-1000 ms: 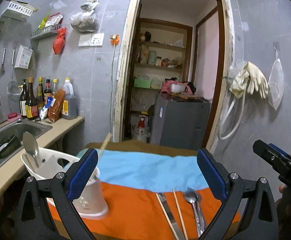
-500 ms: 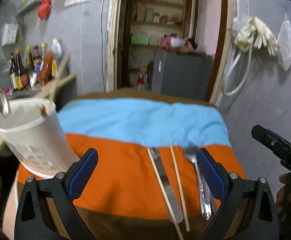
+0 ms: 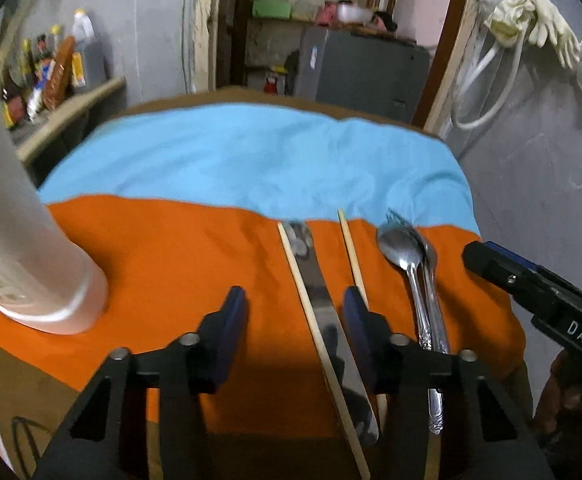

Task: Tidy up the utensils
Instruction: 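Move both tools back toward the silver forks on the cloth, then grasp a wooden chopstick with the left tool while the right tool grasps the silver forks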

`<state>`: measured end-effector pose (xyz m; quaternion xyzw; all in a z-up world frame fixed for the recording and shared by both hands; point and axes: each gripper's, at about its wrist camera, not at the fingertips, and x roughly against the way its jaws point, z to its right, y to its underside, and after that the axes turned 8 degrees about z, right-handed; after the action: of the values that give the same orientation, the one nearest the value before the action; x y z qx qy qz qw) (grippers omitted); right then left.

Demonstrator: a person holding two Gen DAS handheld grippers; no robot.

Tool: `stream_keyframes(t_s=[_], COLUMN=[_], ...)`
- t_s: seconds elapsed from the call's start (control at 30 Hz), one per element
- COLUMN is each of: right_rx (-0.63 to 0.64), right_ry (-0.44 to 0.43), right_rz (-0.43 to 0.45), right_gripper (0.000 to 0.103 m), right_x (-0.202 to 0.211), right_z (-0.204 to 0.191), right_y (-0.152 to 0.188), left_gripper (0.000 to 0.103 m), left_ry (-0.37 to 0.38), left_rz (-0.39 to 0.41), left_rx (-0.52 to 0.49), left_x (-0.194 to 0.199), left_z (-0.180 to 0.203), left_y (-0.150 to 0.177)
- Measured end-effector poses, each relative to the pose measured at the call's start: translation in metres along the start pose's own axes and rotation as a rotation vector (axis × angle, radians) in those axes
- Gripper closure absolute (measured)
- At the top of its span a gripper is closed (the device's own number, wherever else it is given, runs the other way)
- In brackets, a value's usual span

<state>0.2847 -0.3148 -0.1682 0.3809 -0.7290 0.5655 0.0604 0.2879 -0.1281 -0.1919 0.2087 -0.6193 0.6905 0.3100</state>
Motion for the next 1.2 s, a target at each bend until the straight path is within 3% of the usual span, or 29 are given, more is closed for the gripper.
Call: stream_keyframes(t_s=[0.27, 0.5, 0.77, 1.03, 1.2], right_rx=[-0.020, -0.039, -0.041, -0.050, -0.076], right_ry=[-0.039, -0.063, -0.110, -0.063, -0.093], right_rz=[-0.085, -0.147, -0.148, -0.124, -0.129], right_gripper=[0.067, 0.077, 0.096, 0.098, 0.097], right_x=[-0.016, -0.029, -0.029, -0.022, -0.021], right_z=[0.002, 0.003, 0.000, 0.005, 0.007], right_y=[0.006, 0.007, 0.006, 0.006, 0.005], left_gripper=[0.091, 0.098, 0.101, 0.101, 0.101], left_ry=[0.028, 0.042, 0.027, -0.009, -0.002], left_rz=[-0.053, -0.075, -0.075, -0.090, -0.139], left_rx=[0.067, 0.071, 0.117, 0.100, 0.069], left_x=[-0.013, -0.018, -0.013, -0.002, -0.006], left_z=[-0.011, -0.014, -0.022, -0.024, -0.022], left_y=[-0.004, -0.010, -0.010, -0.007, -0.009])
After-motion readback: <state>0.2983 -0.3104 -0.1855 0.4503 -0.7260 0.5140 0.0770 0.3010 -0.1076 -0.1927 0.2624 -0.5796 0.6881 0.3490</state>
